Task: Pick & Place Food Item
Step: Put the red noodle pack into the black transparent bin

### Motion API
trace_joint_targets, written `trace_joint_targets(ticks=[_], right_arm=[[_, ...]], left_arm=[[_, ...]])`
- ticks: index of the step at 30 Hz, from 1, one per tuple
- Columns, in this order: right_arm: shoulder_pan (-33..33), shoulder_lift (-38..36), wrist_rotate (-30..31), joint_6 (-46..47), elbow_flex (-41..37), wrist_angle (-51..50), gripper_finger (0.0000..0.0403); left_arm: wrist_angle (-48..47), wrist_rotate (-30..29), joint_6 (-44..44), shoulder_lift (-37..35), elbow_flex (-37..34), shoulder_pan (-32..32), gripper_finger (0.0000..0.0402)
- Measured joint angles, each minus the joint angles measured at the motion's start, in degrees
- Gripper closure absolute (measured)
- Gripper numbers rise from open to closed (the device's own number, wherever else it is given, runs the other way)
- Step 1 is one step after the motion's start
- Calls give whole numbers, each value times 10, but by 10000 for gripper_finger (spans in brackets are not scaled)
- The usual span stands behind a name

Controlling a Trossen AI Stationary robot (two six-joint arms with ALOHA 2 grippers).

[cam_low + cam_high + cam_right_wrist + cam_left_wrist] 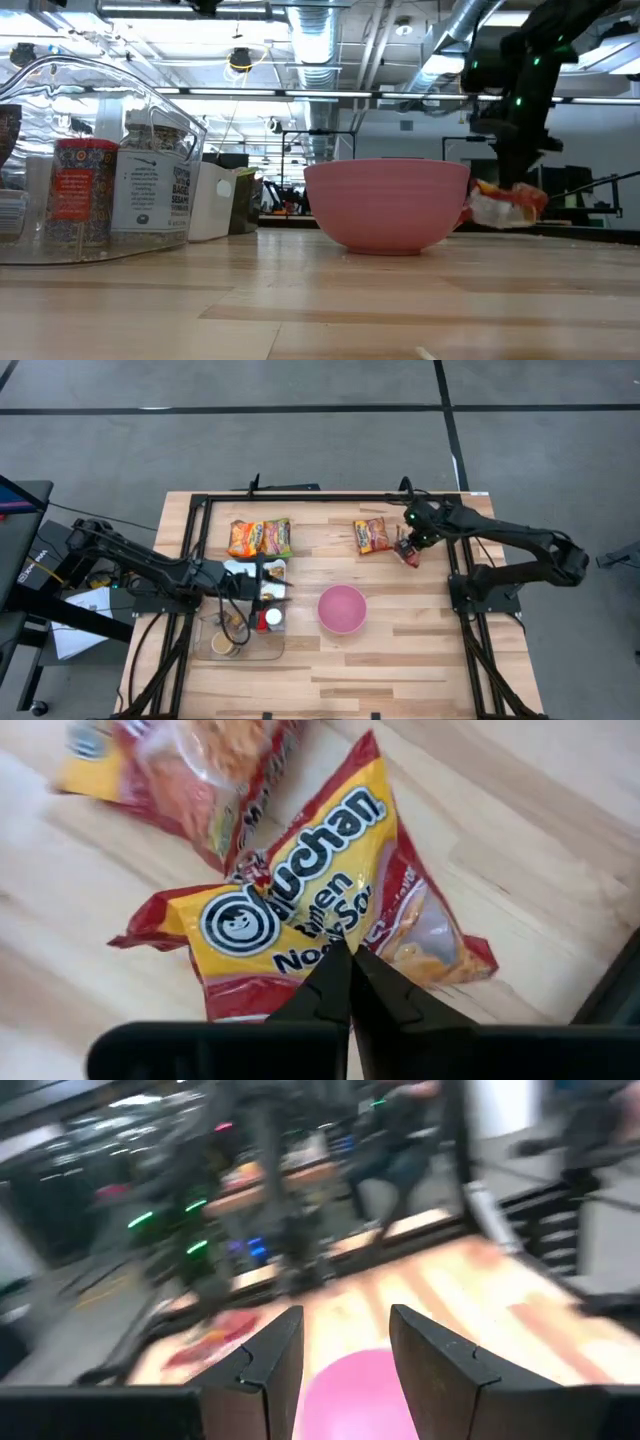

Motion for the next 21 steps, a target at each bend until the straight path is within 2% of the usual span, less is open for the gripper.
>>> trace_joint_targets(ticks=[2,7,11,16,21], right_arm=[[27,-24,6,18,7,-10,402],[90,-73,15,57,37,-37,402],[149,-88,40,90,69,-38,402],[222,-61,62,122,113,-24,402],[278,16,74,128,174,23,402]], left_arm=[[-19,-40,0,-20,0,-6,257],[-57,-85,-12,-63,0,-30,257],[-101,-146,-30,-81,0,-50,257],[-129,-239,-42,-85,0,-63,257],[-128,-317,-44,-89,0,-63,257]])
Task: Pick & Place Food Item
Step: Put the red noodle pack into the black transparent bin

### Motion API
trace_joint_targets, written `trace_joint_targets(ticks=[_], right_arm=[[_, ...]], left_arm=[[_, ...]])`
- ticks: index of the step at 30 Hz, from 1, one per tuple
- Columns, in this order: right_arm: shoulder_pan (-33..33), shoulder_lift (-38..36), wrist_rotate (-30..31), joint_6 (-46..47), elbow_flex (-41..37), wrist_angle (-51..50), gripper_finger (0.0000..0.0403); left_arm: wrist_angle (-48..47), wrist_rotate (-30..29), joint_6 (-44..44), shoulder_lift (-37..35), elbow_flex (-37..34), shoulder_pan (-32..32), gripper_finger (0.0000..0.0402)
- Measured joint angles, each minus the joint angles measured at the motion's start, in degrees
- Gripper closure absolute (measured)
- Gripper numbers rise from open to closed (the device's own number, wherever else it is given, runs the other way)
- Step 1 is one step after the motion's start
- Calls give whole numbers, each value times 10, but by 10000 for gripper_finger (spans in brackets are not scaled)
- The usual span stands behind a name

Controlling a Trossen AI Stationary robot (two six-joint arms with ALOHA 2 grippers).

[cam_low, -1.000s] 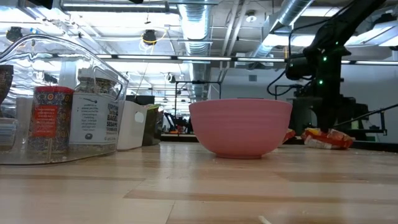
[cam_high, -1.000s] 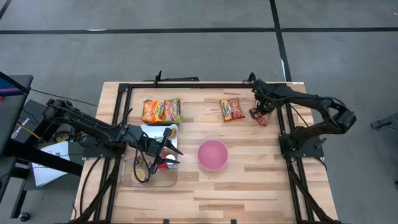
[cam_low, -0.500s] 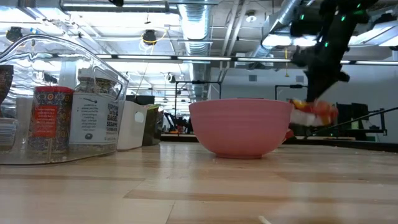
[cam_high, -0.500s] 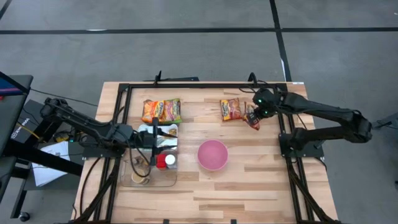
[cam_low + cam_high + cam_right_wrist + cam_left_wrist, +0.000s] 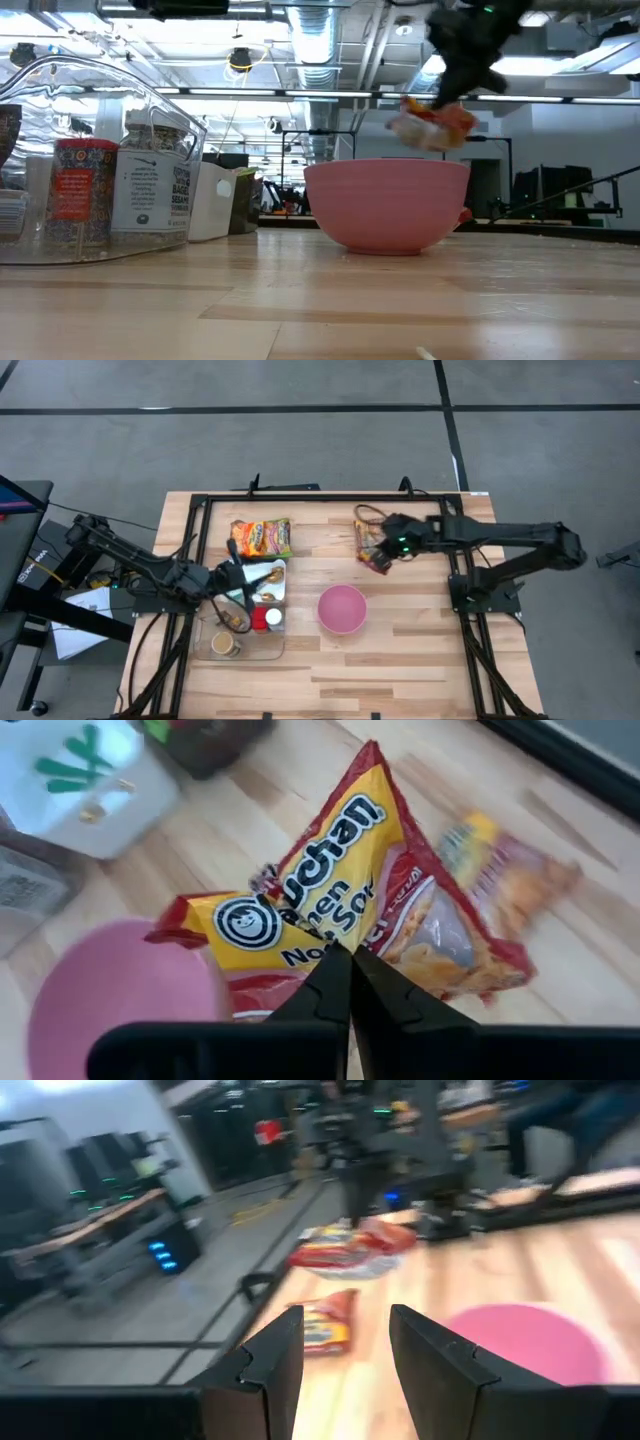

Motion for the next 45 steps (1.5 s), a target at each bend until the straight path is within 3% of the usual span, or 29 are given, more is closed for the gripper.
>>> trace_joint_targets(ticks=[10,17,26,33,45], right_arm=[[35,229,19,-74,231,21,402],[-12,356,-55,-96,385,21,403],[-65,503,-110,-79,546,-20,403],[-63,546,-112,-80,647,-28,403],[-52,593,-125,-59,665,47,403]], left_arm=[[-1,-217,-2,-26,0,-8,257],[-30,-439,0,-30,0,-58,257],[-39,-440,13,-64,0,-71,257],[-42,-439,15,-75,-14,-70,257],[-40,-439,11,-101,-14,-70,257]])
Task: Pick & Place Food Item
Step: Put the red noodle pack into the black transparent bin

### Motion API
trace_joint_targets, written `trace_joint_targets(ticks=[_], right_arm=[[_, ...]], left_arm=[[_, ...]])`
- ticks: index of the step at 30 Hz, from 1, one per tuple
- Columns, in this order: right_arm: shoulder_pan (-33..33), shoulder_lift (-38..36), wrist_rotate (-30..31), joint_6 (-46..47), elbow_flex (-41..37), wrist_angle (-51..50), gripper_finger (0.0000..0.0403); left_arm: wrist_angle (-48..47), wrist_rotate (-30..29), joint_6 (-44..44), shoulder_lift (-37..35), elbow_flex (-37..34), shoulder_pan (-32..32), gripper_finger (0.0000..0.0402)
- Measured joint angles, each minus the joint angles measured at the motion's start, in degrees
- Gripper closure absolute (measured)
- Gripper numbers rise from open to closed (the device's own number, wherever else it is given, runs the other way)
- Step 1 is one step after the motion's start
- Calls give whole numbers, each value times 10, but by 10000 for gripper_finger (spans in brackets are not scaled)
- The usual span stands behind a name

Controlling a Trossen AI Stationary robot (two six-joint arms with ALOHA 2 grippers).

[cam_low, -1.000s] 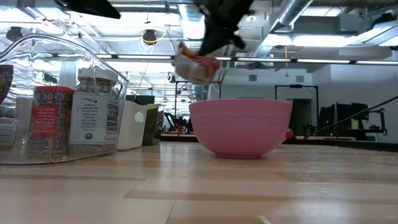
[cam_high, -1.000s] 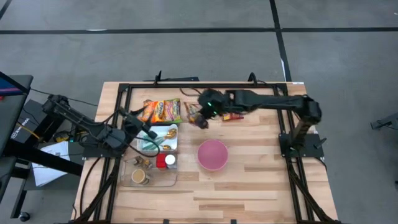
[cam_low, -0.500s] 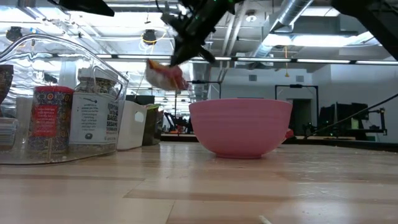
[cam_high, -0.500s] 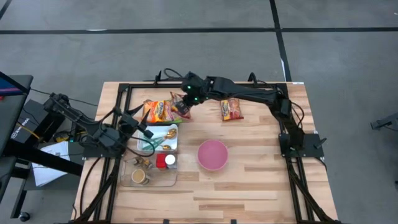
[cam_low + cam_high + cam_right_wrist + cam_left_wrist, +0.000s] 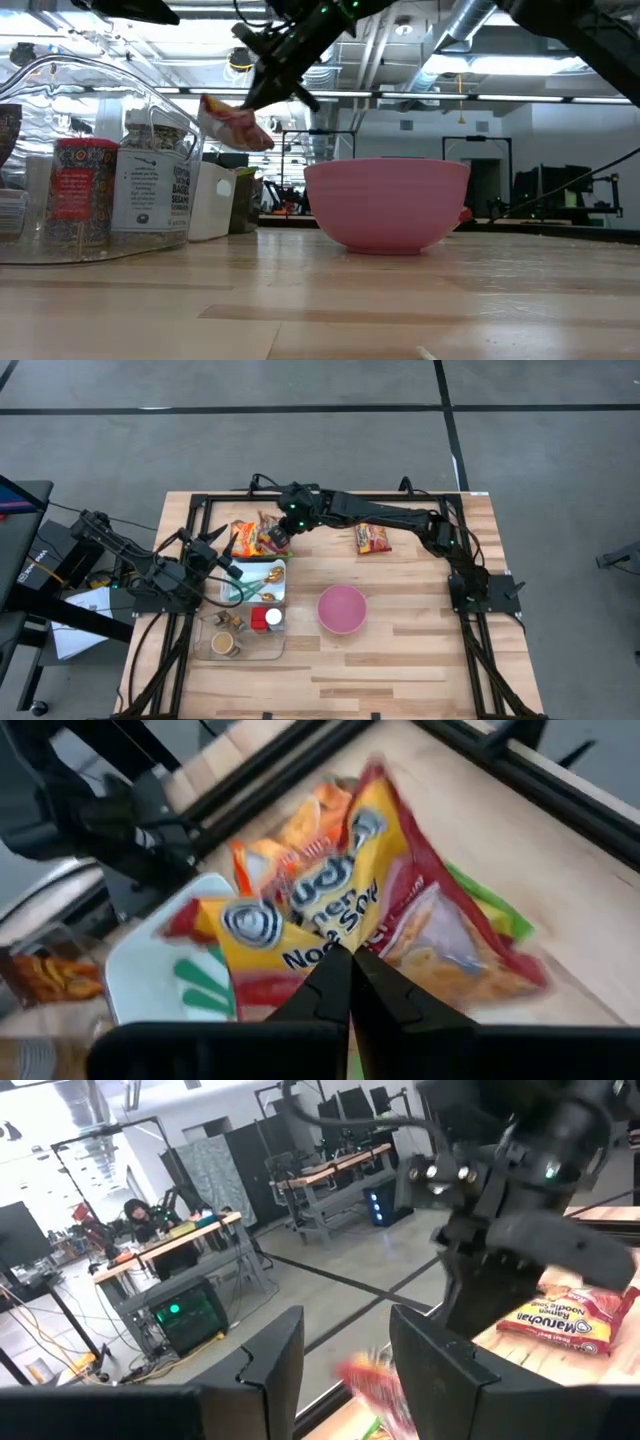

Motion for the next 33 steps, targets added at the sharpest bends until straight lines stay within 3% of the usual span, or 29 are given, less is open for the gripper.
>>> trace_joint_targets(ticks=[12,18,33], right_arm=[[-2,4,2,2,-7,47,403],[-6,50,-18,3,-6,75,403],[-9,51,-17,-38,-5,21,403]], left_arm=[[0,0,0,-1,0,0,257],[2,0,0,-1,0,0,257],[1,0,0,-1,0,0,257]])
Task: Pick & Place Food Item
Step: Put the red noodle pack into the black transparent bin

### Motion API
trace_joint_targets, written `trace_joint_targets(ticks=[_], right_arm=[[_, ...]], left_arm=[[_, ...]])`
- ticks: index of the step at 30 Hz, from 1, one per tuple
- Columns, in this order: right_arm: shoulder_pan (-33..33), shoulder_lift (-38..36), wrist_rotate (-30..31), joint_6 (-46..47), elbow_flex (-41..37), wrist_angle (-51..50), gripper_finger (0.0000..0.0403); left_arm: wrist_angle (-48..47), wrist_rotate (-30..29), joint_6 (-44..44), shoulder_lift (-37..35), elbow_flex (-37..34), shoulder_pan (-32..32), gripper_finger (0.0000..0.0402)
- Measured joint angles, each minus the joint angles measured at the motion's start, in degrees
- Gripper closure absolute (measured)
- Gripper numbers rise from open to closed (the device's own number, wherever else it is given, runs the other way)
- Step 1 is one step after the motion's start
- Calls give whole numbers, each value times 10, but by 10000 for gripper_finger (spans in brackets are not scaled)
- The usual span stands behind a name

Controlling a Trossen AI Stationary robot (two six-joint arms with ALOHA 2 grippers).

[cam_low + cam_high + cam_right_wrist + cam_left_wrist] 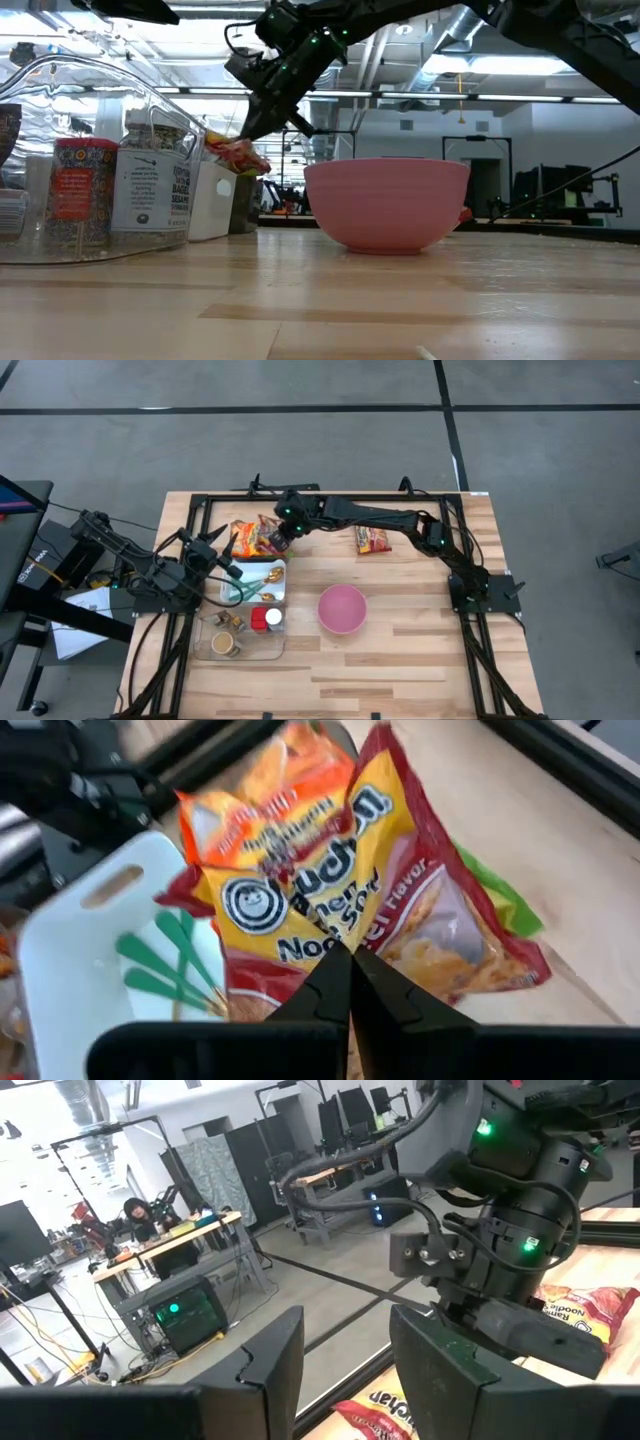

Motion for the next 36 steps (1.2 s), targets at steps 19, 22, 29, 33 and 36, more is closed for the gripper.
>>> trace_joint_targets(ticks=[19,22,29,33,36], right_arm=[[13,0,1,-61,0,33,304],[15,0,1,-72,0,63,273],[13,8,19,-63,1,105,262],[6,42,18,-63,-2,106,310],[6,53,9,-58,1,113,357]], left_arm=[[0,0,-2,0,0,0,257],[0,0,-2,0,0,0,257],[0,0,-2,0,0,0,257],[1,0,-2,0,0,0,257],[1,0,-2,0,0,0,257]])
